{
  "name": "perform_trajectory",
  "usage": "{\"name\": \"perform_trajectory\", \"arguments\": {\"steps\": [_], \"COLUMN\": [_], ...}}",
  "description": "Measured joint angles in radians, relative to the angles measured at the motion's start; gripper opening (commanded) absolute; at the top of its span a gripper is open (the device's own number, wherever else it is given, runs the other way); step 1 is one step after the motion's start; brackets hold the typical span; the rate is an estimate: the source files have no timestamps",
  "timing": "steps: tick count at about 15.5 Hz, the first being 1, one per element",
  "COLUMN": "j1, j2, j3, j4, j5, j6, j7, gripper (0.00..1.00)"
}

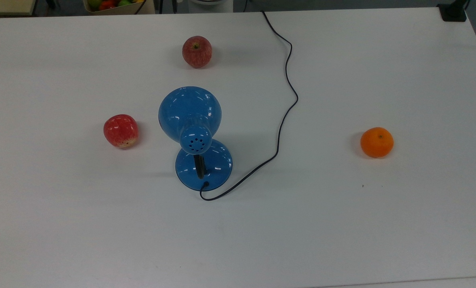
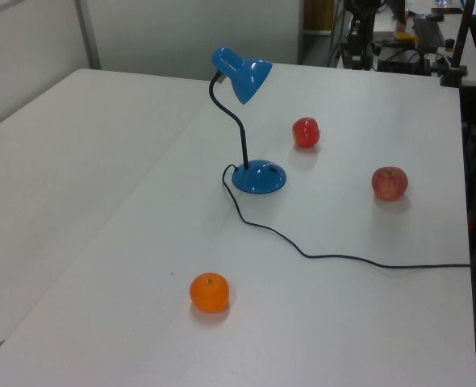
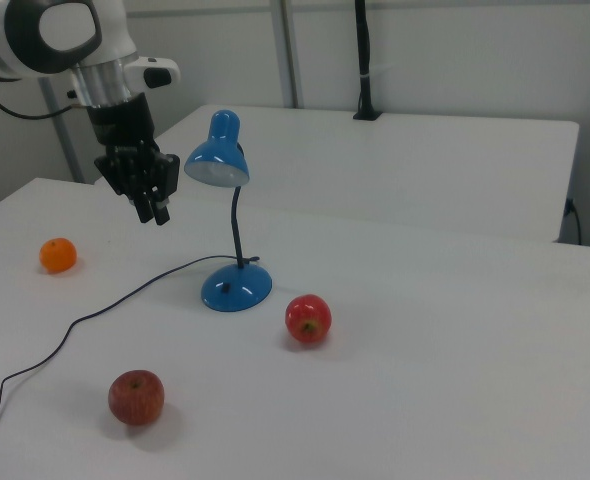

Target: Turn on desk lamp

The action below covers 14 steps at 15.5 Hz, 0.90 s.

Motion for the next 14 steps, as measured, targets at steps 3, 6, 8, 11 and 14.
{"name": "perform_trajectory", "arguments": {"steps": [3,6,8,11,14], "j1": [0.000,0.000,0.001,0.003,0.005], "j2": [0.000,0.001,0.007,0.032,0.062], "j3": [0.000,0.000,0.001,0.003,0.006], "j4": [0.000,0.000,-0.002,-0.014,-0.065], "j5": [0.000,0.000,0.000,0.000,0.000], "j6": [0.000,0.001,0.021,0.071,0.164], "j7": [-0.028,-0.048,-0.054,-0.055,-0.055], "gripper": [0.00,0.00,0.00,0.00,0.00]}}
